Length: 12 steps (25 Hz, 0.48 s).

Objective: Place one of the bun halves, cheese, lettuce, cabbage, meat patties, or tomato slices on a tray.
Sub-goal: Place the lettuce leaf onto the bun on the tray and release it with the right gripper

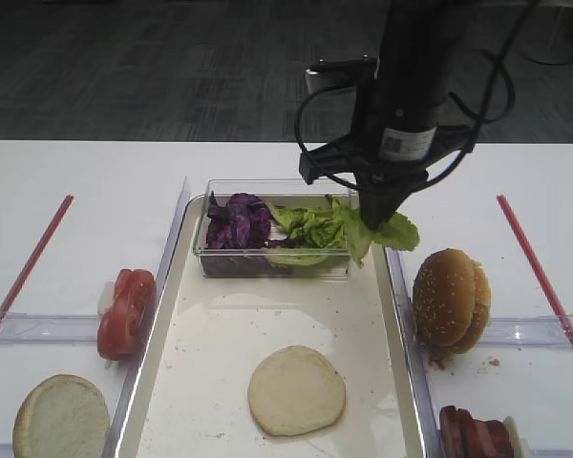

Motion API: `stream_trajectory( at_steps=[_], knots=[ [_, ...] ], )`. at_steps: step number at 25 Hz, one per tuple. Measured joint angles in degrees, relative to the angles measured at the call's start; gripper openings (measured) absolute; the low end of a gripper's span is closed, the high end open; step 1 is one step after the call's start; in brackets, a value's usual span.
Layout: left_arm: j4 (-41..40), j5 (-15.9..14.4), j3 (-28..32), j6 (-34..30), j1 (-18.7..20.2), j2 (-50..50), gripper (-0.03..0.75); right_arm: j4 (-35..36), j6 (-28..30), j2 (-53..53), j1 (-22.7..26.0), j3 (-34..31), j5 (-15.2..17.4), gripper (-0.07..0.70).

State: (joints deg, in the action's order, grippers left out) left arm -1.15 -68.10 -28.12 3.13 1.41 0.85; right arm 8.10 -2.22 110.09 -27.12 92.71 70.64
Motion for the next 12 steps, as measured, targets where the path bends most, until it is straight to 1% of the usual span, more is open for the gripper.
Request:
stream_trajectory(
  at_steps=[4,7,12],
  knots=[
    [0.00,0.00,0.00,0.00,0.00,0.00,0.597,0.00,0.10,-3.81,0.00,-6.04,-0.23,0.056],
    [0.00,0.00,0.00,0.00,0.00,0.00,0.597,0.20,0.34,-5.47,0.00,-9.09,-1.02,0.056],
    [0.00,0.00,0.00,0.00,0.00,0.00,0.597,0.69,0.58,-6.27,0.00,-10.78,-1.47,0.056]
  ],
)
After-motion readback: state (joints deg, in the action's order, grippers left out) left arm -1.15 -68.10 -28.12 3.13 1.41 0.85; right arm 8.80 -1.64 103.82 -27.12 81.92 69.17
